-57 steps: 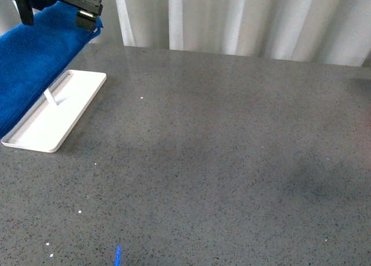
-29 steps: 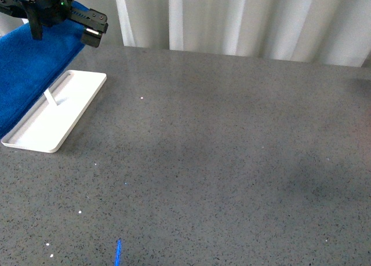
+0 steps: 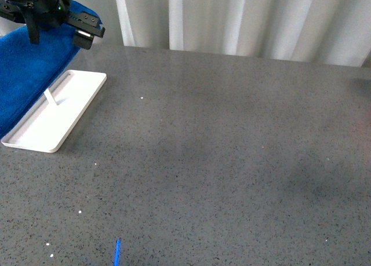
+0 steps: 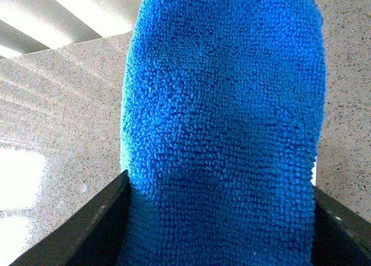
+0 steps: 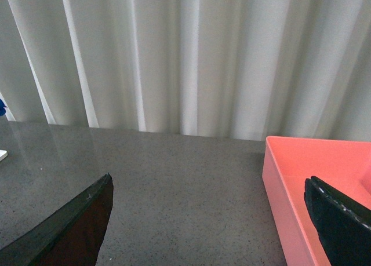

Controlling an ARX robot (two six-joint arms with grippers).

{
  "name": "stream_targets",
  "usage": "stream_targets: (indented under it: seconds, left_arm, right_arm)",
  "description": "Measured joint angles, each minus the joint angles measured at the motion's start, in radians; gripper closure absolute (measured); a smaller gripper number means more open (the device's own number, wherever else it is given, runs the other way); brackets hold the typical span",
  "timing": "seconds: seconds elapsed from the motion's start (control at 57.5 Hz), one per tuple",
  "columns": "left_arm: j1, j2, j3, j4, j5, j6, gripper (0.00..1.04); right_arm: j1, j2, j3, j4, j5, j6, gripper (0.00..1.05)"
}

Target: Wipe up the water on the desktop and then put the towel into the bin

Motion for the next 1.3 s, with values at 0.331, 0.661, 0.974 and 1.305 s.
stream_targets:
  seconds: [0.331,0.661,0.974,1.305]
  left_arm:
    - [0.0,-0.023,-0.007,0.002,-0.003,0.014,0.88]
    - [0.015,-0.094,-0.024,0.002,0.019,0.016,0.99]
    - [0.037,-0.274,-0.08,0.073,0.095,-0.035,0.99]
    - [-0.111,-0.517,-0.246,0.255,0.385,-0.317,0.99]
  right_arm:
    - [0.0,0.0,0.0,0.0,0.0,0.0,0.07]
    - [0.0,0.0,0.0,0.0,0.0,0.0,0.07]
    - [0.0,0.0,0.0,0.0,0.0,0.0,0.07]
    - [0.0,0.0,0.0,0.0,0.0,0.0,0.07]
